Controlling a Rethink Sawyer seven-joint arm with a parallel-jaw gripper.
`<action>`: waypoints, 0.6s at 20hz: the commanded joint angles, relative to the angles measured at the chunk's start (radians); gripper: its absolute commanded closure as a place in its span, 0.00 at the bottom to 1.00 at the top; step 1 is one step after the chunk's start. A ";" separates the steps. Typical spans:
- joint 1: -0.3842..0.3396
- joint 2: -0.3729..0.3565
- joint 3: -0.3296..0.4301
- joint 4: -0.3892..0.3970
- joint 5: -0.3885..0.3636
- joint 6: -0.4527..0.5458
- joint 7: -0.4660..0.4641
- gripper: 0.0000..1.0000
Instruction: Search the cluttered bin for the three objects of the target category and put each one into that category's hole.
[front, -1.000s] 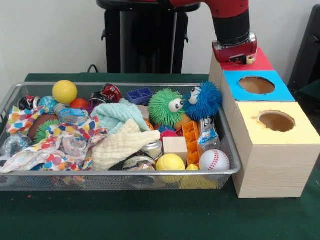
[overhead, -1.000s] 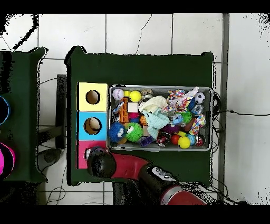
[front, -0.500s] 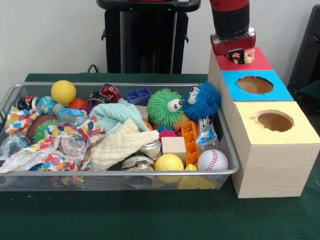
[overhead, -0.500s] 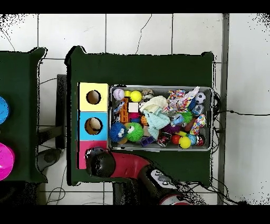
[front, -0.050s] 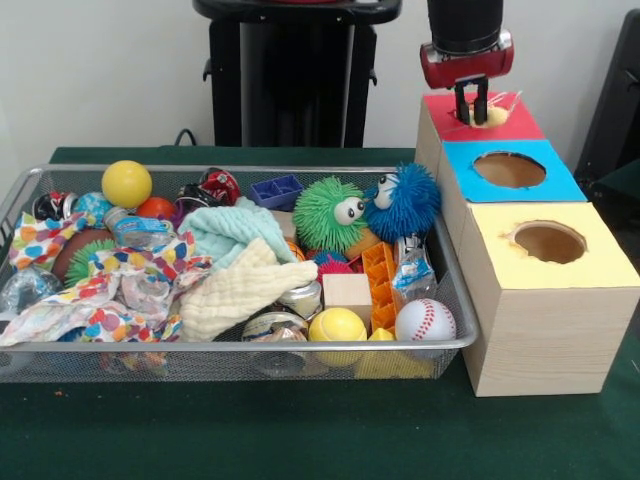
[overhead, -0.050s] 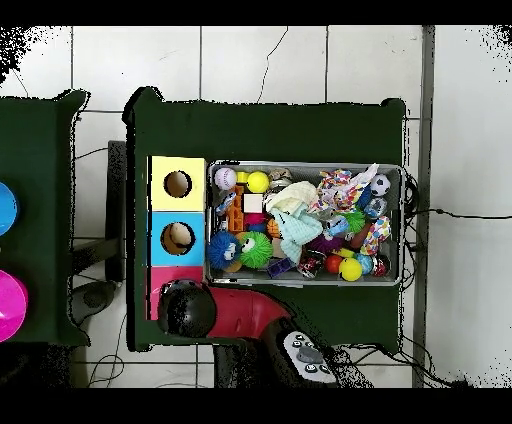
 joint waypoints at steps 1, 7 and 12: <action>-0.044 -0.028 -0.113 -0.022 -0.007 0.137 0.156 1.00; -0.033 -0.009 -0.128 -0.048 -0.017 0.083 0.156 1.00; -0.031 -0.023 -0.125 -0.039 -0.009 0.094 0.153 1.00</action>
